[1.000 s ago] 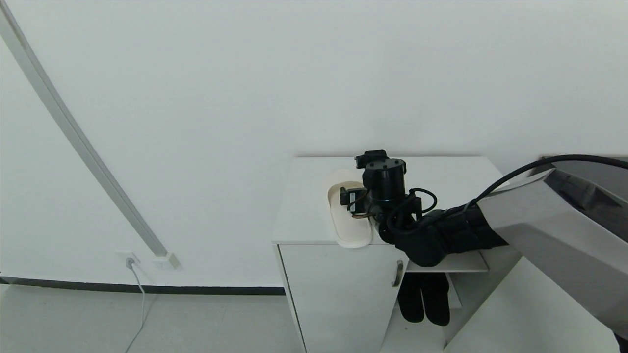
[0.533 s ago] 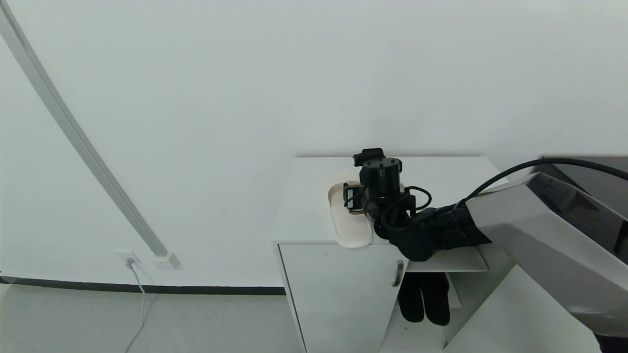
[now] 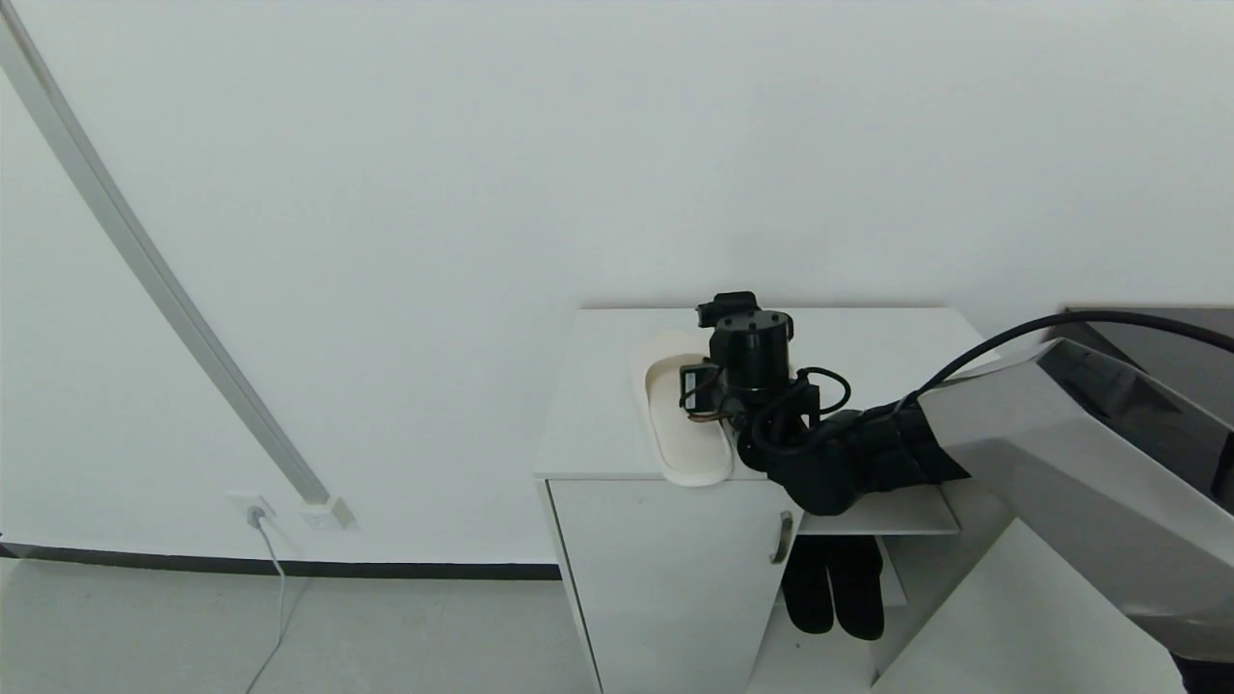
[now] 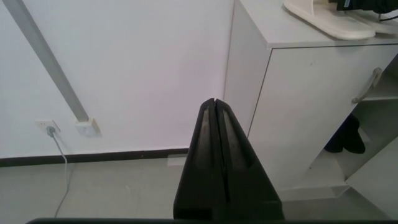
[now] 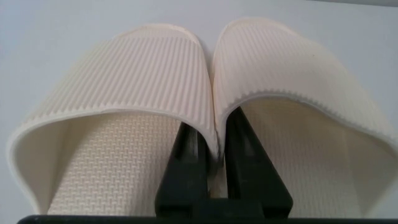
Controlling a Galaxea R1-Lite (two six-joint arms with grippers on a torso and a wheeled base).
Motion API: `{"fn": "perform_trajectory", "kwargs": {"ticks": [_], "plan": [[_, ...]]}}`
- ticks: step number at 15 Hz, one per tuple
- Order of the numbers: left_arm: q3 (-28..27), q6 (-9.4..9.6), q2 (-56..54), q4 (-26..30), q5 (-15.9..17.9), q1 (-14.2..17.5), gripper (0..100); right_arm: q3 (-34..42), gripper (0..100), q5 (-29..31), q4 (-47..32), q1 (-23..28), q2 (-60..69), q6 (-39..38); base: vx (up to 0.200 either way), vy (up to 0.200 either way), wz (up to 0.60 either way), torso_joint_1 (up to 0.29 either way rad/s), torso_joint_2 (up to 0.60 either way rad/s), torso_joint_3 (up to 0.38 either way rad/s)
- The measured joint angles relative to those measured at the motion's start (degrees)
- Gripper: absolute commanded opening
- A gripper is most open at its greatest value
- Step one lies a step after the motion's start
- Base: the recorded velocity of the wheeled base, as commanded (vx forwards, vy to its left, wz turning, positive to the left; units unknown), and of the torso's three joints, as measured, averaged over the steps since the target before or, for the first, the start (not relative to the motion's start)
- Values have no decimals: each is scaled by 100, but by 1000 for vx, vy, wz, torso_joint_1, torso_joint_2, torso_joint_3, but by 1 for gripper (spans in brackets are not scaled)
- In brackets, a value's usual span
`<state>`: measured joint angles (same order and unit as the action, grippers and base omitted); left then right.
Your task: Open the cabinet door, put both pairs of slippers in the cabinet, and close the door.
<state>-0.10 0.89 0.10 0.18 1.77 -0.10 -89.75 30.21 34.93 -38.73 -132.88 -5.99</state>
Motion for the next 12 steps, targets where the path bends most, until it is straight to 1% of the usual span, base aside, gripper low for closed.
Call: {"fn": "perform_trajectory", "kwargs": {"ticks": [3,4,7,12], "plan": [[0,-16,0,0,-38,0,0,734,0,-33,411,-77,322,9,0,0,0,0,0,0],[0,-13,0,0,-38,0,0,1045,0,-126,552,-123,501,44,0,0,0,0,0,0],[0,-13,0,0,-38,0,0,2070,0,-610,880,-263,1309,169,0,0,0,0,0,0],[0,-5,0,0,-35,0,0,3685,0,-1289,969,-433,2682,325,0,0,0,0,0,0]]}}
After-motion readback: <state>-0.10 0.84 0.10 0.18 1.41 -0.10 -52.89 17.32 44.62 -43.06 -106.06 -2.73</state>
